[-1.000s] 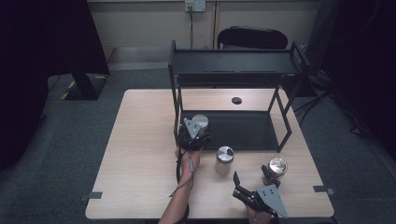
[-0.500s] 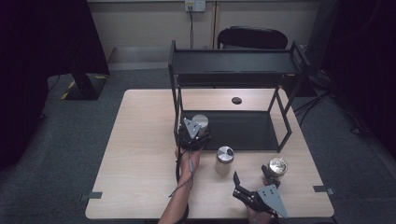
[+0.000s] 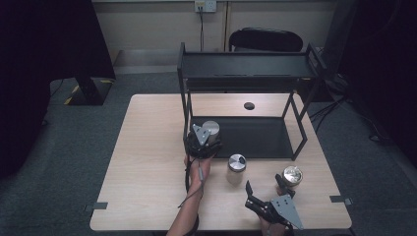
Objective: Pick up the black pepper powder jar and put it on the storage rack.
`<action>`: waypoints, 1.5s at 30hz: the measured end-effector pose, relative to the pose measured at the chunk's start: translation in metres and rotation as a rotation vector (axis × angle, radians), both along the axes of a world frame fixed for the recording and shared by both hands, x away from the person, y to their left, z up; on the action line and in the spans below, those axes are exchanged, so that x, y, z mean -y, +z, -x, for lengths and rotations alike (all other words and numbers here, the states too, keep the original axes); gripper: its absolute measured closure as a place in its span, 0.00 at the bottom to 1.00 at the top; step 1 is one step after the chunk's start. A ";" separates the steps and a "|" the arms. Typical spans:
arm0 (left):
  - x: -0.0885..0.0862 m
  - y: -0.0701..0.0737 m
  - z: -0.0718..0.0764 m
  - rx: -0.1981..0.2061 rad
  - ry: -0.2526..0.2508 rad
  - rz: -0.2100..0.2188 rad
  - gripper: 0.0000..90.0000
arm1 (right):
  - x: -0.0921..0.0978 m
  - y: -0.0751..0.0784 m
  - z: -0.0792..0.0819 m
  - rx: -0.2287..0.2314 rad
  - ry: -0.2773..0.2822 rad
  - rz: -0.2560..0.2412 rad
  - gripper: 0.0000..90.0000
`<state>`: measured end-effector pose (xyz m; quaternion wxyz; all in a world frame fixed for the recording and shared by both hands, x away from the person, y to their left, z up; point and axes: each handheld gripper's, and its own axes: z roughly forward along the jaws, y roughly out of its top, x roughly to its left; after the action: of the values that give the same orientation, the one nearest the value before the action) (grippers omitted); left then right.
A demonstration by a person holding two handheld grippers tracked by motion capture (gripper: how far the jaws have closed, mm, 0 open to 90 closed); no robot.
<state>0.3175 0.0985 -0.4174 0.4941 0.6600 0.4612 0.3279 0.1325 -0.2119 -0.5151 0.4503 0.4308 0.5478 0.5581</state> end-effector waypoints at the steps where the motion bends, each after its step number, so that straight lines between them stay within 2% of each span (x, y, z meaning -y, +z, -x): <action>1: -0.001 0.000 0.000 -0.002 -0.002 0.007 0.30 | 0.000 0.000 0.000 0.000 0.000 0.000 0.01; 23: -0.003 0.008 0.007 0.044 -0.022 0.010 0.28 | 0.000 0.000 0.000 0.000 -0.001 0.000 0.01; 26: -0.005 0.010 0.008 0.044 -0.029 0.030 0.28 | 0.000 0.000 0.000 -0.001 -0.001 -0.001 0.01; 35: -0.007 0.016 0.009 0.063 -0.043 0.033 0.22 | 0.000 0.000 0.000 0.000 -0.001 -0.001 0.01; 45: -0.002 0.022 0.016 0.102 -0.023 0.016 0.11 | 0.000 0.000 0.000 0.000 -0.001 -0.002 0.01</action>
<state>0.3013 0.1004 -0.3952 0.5258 0.6437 0.4304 0.3520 0.1324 -0.2116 -0.5151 0.4503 0.4315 0.5471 0.5583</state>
